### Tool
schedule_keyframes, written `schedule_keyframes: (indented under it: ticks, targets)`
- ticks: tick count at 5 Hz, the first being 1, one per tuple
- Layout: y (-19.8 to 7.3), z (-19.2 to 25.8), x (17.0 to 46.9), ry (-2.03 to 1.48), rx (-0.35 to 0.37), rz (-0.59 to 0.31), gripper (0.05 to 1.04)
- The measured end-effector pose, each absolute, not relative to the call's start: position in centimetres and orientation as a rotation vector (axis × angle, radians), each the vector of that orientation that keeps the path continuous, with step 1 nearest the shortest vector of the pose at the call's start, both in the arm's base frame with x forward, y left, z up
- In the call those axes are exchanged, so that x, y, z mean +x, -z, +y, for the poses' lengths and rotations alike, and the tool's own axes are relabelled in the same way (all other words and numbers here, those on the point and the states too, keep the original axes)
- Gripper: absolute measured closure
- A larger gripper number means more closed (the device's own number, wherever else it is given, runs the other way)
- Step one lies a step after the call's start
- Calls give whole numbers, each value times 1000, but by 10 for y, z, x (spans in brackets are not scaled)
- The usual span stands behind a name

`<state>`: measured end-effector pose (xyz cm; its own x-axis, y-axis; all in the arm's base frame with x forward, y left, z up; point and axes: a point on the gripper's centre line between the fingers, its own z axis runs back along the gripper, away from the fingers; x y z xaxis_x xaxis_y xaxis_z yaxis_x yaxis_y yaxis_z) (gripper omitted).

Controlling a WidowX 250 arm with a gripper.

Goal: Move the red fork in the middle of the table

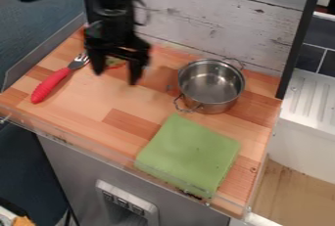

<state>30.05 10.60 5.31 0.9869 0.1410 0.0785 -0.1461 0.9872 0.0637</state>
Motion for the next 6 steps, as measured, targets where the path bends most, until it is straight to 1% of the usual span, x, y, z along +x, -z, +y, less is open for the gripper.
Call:
schedule_keyframes:
  ticks: [1, 2, 3, 4, 5, 6]
  targets:
    - [-56, 140, 287, -118, 77, -86, 83]
    - [-56, 161, 277, -125, 69, -90, 83]
    - [-46, 180, 271, -128, 37, -100, 83]
    - [-38, 192, 272, -153, 26, -90, 83]
    - [-31, 203, 279, -131, 30, -98, 83]
    - [-20, 210, 279, -103, 33, -63, 83]
